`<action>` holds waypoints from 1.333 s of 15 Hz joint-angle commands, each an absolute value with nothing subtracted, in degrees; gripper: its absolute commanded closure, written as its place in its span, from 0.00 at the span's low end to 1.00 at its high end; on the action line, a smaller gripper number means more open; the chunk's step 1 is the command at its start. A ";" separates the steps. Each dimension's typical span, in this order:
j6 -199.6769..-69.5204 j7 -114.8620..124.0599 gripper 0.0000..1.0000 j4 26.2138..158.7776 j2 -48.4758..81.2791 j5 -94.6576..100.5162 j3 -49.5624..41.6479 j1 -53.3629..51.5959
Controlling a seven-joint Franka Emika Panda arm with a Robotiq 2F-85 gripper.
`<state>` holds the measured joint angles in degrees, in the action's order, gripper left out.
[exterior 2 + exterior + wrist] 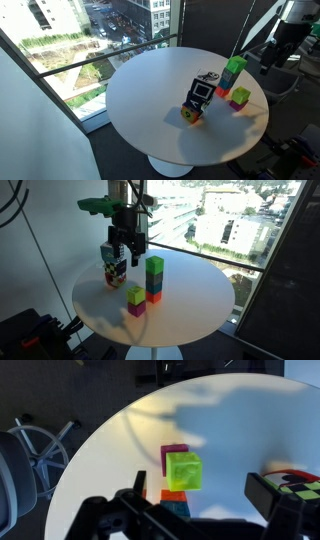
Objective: Put the yellow block on the pink block
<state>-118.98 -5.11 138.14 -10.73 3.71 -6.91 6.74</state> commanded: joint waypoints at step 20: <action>-116.55 -4.59 0.00 144.10 -24.93 3.76 -6.78 6.79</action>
<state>-118.30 -5.06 143.27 -22.48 3.71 -7.01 6.74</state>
